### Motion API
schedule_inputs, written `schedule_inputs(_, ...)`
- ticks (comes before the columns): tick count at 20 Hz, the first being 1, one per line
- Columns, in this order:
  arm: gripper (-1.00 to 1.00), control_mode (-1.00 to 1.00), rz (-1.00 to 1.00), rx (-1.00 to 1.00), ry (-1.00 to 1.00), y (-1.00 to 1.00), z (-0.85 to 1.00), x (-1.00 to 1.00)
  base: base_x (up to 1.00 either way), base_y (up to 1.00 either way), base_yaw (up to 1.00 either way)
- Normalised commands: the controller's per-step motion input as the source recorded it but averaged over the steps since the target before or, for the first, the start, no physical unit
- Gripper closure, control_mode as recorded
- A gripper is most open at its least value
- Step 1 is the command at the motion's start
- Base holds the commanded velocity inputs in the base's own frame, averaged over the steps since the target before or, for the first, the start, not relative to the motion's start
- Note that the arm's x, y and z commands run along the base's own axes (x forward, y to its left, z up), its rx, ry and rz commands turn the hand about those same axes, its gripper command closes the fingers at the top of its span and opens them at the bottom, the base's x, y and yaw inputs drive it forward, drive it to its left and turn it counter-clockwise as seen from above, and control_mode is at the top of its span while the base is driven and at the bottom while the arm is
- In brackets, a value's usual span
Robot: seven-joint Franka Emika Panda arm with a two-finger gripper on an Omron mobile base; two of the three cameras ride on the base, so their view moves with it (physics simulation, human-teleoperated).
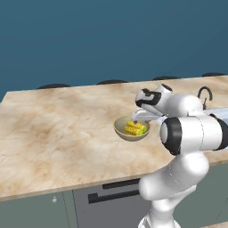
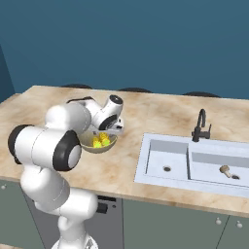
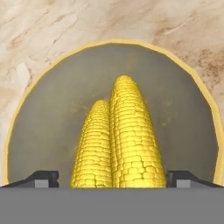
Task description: Pick the corns from the cabinet and place them in one bowl. Pick the mushroom from the sink and place it in the other bowl.
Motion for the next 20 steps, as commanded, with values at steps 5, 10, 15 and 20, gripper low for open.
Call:
schedule_inputs(5,-1.00,-1.00,0.00,0.00,-0.05,-0.01,0.26,-0.22,0.00,0.00,0.00)
schedule_inputs(10,-1.00,-1.00,-0.07,0.00,0.00,-0.04,0.38,-0.30,0.00,0.00,0.00)
schedule_inputs(15,-1.00,-1.00,-0.21,0.00,0.07,-0.11,0.33,-0.39,0.00,0.00,0.00)
schedule_inputs(20,-1.00,-1.00,-0.33,0.00,0.03,-0.02,0.18,-0.44,0.00,0.00,0.00)
